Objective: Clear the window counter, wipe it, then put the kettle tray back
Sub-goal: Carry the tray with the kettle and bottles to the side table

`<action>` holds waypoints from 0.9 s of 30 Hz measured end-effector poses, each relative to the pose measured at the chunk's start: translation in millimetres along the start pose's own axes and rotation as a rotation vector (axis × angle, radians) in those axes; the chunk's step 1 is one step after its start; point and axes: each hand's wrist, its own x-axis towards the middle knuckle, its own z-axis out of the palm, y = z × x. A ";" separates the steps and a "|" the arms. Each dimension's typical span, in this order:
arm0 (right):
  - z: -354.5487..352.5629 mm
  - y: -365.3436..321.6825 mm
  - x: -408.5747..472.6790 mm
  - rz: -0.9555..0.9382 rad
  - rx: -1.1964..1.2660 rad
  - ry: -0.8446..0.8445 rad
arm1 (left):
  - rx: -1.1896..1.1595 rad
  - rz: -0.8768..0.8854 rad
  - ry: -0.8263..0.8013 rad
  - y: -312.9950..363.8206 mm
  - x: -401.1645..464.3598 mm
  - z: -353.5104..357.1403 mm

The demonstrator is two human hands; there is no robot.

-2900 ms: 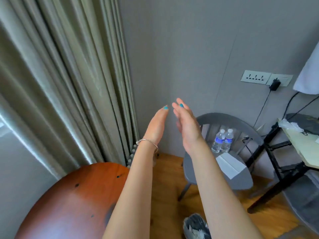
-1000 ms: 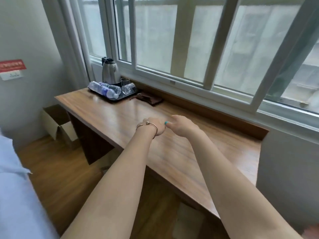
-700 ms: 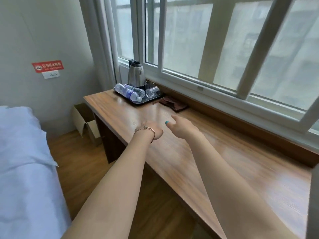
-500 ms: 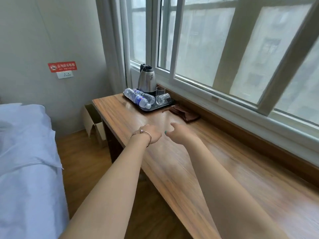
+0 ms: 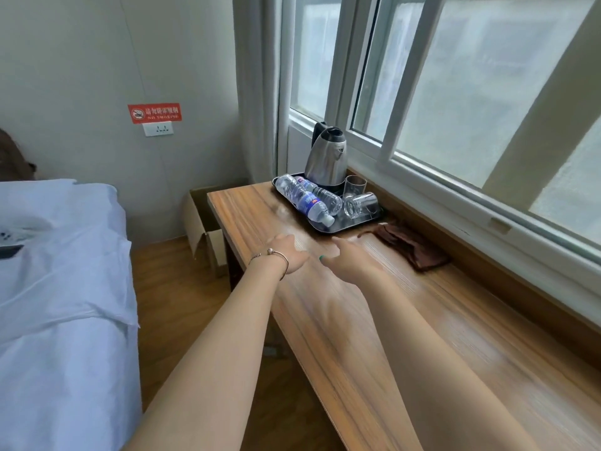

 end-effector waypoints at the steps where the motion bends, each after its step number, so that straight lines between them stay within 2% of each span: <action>1: 1.6 -5.8 9.7 0.014 0.010 0.008 | 0.004 0.017 0.006 -5.9 14.0 -2.5; 14: 29.1 -84.3 102.5 0.272 0.052 0.158 | 0.107 0.270 -0.043 -82.8 155.8 -44.6; 19: 33.2 -89.5 134.6 0.350 0.031 0.152 | 0.082 0.317 -0.076 -89.1 198.2 -47.0; 27: 16.2 -71.4 206.0 0.394 0.086 0.188 | 0.055 0.372 -0.043 -81.4 282.8 -60.7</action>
